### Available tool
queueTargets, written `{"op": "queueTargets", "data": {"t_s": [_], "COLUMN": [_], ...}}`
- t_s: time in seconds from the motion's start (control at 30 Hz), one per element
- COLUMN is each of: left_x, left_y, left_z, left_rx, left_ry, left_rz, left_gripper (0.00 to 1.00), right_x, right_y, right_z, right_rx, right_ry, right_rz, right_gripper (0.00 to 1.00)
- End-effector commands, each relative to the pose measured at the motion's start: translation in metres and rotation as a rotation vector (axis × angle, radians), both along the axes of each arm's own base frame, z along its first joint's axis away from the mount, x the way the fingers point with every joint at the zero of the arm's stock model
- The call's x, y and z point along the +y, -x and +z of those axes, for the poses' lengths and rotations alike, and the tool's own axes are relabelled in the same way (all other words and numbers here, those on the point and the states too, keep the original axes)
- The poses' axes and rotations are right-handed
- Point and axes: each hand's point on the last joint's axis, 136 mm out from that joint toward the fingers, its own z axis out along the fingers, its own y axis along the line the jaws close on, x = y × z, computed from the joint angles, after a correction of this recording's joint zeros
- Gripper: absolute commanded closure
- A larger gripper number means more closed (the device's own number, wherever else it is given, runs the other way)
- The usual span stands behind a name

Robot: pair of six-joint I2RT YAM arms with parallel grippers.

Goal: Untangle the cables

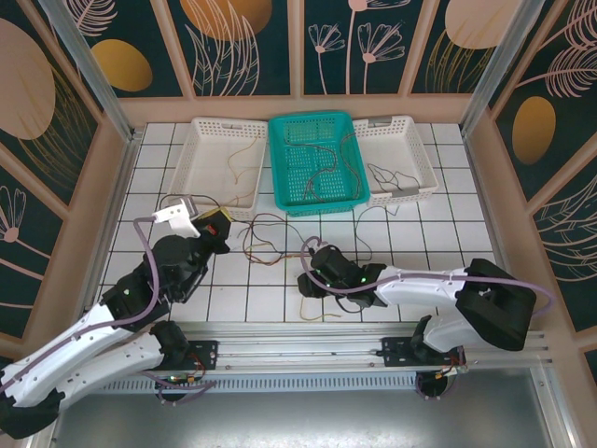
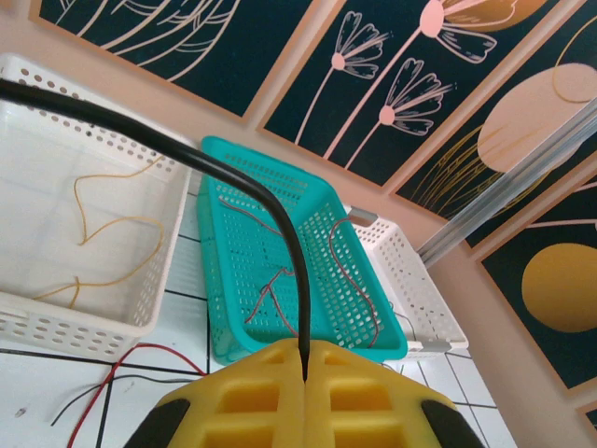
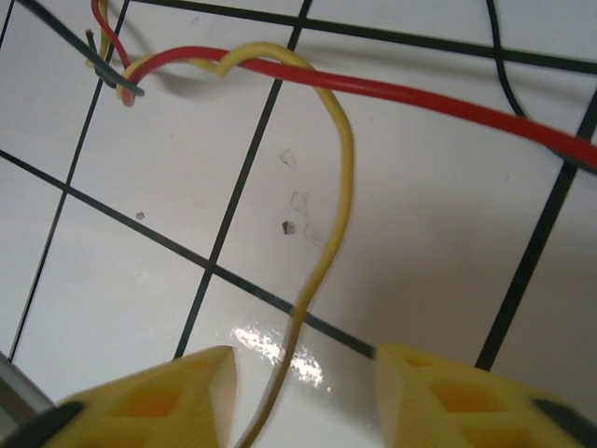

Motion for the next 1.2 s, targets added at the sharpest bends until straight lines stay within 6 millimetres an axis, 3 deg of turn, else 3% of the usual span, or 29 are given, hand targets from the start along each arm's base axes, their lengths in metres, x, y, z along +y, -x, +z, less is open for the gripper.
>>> {"op": "queueTargets", "data": {"t_s": [0.0, 0.1, 0.3, 0.57, 0.67, 0.77, 0.87, 0.93, 1.17], "left_x": [0.009, 0.015, 0.03, 0.06, 0.072, 0.086, 0.099, 0.111, 0.125], "left_y": [0.001, 0.003, 0.007, 0.013, 0.016, 0.022, 0.03, 0.037, 0.054], "left_z": [0.01, 0.013, 0.015, 0.021, 0.028, 0.042, 0.057, 0.075, 0.118], "left_rx": [-0.009, -0.015, -0.018, -0.008, -0.015, -0.031, -0.057, -0.08, -0.149], "left_ry": [0.035, 0.038, -0.004, -0.086, -0.106, -0.111, -0.105, -0.085, -0.045], "left_rz": [0.031, 0.045, 0.086, 0.184, 0.215, 0.244, 0.258, 0.272, 0.229], "left_gripper": [1.0, 1.0, 1.0, 1.0, 1.0, 1.0, 1.0, 1.0, 1.0], "right_x": [0.012, 0.0, -0.062, -0.178, -0.189, -0.205, -0.207, -0.214, -0.224], "right_y": [-0.009, -0.016, -0.035, -0.057, -0.06, -0.063, -0.063, -0.067, -0.069], "right_z": [0.015, 0.022, 0.046, 0.083, 0.09, 0.085, 0.079, 0.078, 0.055], "right_rx": [-0.041, -0.08, -0.148, -0.192, -0.191, -0.188, -0.175, -0.174, -0.134], "right_ry": [-0.056, -0.038, -0.026, -0.044, -0.083, -0.039, -0.024, -0.02, -0.001], "right_rz": [-0.03, -0.083, -0.27, -0.607, -0.67, -0.745, -0.755, -0.785, -0.826], "right_gripper": [0.78, 1.0, 1.0, 1.0, 1.0, 1.0, 1.0, 1.0, 1.0]}}
